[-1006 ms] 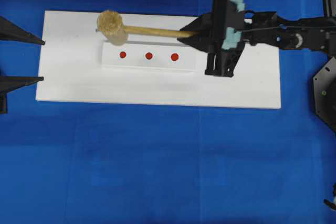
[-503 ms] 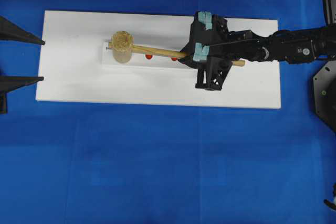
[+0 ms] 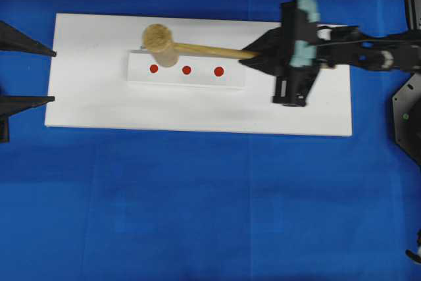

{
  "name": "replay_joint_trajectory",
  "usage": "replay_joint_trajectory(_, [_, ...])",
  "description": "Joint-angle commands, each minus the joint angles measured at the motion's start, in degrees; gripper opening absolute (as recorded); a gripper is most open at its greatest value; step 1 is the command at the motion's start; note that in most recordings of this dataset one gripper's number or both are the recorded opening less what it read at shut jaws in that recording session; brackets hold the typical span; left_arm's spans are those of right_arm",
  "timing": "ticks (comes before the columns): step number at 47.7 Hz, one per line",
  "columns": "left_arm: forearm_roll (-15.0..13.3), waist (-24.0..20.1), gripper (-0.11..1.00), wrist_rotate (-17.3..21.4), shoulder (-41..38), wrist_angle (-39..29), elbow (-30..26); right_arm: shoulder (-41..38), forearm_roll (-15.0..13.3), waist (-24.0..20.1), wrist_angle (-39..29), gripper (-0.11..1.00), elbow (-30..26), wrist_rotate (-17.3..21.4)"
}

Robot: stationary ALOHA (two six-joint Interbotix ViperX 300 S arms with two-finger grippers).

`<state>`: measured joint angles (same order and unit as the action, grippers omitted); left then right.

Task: Hit the mark with a hammer.
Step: 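Raise the mallet with the right gripper and bring the head down on the dots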

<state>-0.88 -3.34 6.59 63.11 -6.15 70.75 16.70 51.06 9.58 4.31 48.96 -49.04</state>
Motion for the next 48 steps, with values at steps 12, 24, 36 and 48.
replay_joint_trajectory(12, [0.00, -0.09, 0.90, -0.09, -0.53, 0.44, -0.53, 7.03, -0.18, -0.35, 2.72, 0.03, 2.81, 0.00])
replay_joint_trajectory(24, [0.00, -0.09, 0.90, -0.09, -0.53, 0.44, -0.53, 2.55, 0.35, -0.35, 2.37, 0.03, 3.34, 0.62])
replay_joint_trajectory(36, [0.00, -0.09, 0.90, -0.18, -0.53, 0.44, -0.62, -6.77, 2.81, -0.35, 2.37, 0.03, 4.31, 0.70])
replay_joint_trajectory(48, [-0.09, -0.09, 0.90, -0.09, -0.35, 0.44, -0.62, -4.83, 2.90, -0.35, 2.64, 0.03, 4.39, 0.26])
